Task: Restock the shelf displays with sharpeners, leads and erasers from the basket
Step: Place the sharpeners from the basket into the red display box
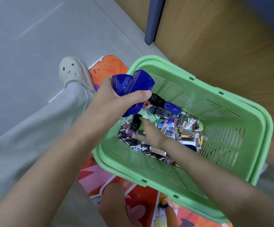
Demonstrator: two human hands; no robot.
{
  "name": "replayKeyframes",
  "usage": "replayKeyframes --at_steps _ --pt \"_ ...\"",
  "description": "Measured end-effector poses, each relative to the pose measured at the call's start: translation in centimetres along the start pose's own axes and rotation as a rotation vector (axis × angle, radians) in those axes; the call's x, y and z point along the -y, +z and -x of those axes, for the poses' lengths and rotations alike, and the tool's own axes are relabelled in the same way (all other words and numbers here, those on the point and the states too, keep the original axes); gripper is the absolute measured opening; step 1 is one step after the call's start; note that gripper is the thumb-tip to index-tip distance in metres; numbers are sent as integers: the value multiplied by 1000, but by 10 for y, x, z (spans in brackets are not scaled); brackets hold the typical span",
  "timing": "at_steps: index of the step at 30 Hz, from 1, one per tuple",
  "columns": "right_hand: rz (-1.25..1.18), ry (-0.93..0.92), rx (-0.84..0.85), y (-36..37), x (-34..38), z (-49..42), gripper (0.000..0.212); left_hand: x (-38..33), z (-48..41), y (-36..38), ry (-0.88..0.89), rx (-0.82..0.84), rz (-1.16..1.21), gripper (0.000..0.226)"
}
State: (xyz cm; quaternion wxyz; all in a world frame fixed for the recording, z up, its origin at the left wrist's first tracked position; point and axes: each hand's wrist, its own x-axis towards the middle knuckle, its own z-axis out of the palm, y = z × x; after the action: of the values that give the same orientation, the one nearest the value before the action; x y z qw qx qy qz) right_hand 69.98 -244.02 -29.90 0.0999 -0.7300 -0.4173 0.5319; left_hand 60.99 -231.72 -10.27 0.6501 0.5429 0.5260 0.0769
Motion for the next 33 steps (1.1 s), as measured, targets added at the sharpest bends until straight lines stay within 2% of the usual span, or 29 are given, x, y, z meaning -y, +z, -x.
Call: replayKeyframes --at_steps 2,5,8,11,13,15,18,22,25,26,28,31,33 --pt "-45 64 -98 22 8 -16 81 -1 0 0 4 -5 6 74" --pt "-118 151 -219 36 6 -33 68 0 -1 -1 -11 -3 11 71" --pt "-197 172 -258 33 -3 -41 51 3 -3 -3 -25 -3 4 61" --pt "-177 119 -257 22 -6 -34 44 2 -4 -6 -19 -13 3 57" --pt "-95 2 -299 11 -9 -22 45 1 -5 -8 -10 -16 -5 65" --pt "32 -97 -418 -8 -15 -10 47 1 -6 -9 -12 -12 -9 68" --pt "162 -64 -581 -43 -30 -7 45 3 -7 -9 -17 -6 -9 70" --pt "410 18 -528 -61 -46 -12 37 5 -6 -8 -20 0 -15 71" --pt "436 -58 -572 -52 -40 -4 35 4 -6 -8 -13 6 -16 71" --pt "394 -116 -559 -46 -36 0 34 4 -7 -7 -12 10 -17 71" --pt "258 -172 -371 -30 -31 6 36 5 -7 -6 -9 13 -16 71" --pt "62 -58 28 5 -26 13 61 8 -7 -6 -17 14 -24 71" --pt "66 -28 140 26 -22 13 78 9 -7 -7 -16 10 -33 74"
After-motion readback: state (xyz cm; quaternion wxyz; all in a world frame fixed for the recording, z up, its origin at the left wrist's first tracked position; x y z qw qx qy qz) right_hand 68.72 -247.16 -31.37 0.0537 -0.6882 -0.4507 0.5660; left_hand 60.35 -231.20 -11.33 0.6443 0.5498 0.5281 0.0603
